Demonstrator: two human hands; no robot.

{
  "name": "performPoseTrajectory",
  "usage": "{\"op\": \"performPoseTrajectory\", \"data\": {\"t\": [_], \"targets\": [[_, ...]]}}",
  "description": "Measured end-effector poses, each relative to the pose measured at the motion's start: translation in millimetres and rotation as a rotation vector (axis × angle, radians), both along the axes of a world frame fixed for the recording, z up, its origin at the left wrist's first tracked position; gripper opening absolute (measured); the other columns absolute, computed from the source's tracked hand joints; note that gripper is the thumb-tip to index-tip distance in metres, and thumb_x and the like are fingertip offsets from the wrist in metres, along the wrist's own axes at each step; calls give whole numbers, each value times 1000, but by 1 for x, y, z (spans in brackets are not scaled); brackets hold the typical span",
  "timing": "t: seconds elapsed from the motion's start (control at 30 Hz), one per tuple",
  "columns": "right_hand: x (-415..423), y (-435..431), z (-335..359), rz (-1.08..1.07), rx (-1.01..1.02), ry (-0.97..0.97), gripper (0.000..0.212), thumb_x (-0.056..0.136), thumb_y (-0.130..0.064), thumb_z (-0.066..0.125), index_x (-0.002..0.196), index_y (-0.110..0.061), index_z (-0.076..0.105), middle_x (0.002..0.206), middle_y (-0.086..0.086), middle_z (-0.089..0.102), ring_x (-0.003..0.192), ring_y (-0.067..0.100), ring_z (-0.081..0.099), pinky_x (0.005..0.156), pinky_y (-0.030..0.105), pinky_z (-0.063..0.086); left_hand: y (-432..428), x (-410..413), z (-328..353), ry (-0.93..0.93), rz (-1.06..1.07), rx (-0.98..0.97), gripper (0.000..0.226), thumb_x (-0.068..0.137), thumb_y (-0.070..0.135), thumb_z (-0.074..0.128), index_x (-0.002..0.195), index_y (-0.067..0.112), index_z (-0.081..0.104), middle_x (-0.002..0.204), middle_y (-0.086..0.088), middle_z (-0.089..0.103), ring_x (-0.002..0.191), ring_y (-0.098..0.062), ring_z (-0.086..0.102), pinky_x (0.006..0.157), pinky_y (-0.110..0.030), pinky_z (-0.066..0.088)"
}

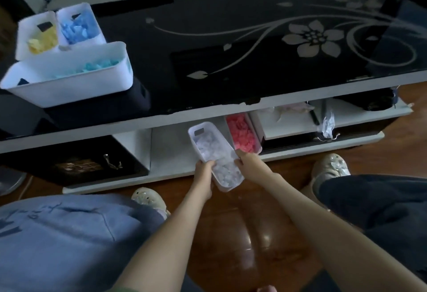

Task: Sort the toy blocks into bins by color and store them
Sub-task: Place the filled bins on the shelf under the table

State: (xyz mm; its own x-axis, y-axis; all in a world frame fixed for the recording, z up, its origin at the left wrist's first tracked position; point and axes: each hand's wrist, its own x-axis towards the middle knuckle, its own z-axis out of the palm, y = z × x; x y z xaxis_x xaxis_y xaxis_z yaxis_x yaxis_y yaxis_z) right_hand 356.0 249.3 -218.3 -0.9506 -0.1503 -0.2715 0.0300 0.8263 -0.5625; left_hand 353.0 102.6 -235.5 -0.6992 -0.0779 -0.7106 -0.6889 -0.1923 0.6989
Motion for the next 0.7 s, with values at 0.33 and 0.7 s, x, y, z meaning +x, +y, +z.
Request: {"op": "performPoseTrajectory", "data": {"t": [0.33, 0.7], "targets": [[-39, -13, -33, -80, 50, 14, 40, 95, -30, 50, 124, -4, 39, 122, 13, 51, 113, 30, 51, 90, 40, 46, 3, -67, -37, -174, -2, -306, 35, 97, 17, 39, 125, 4, 55, 120, -17, 61, 105, -33, 60, 86, -36, 50], [-45, -14, -73, -151, 74, 65, 50, 79, -11, 48, 128, -8, 40, 120, 11, 51, 114, 28, 45, 96, 35, 35, 3, -99, -62, -76, -115, -189, 39, 95, 17, 40, 131, 24, 53, 119, -8, 63, 101, -29, 63, 87, -45, 54]]}}
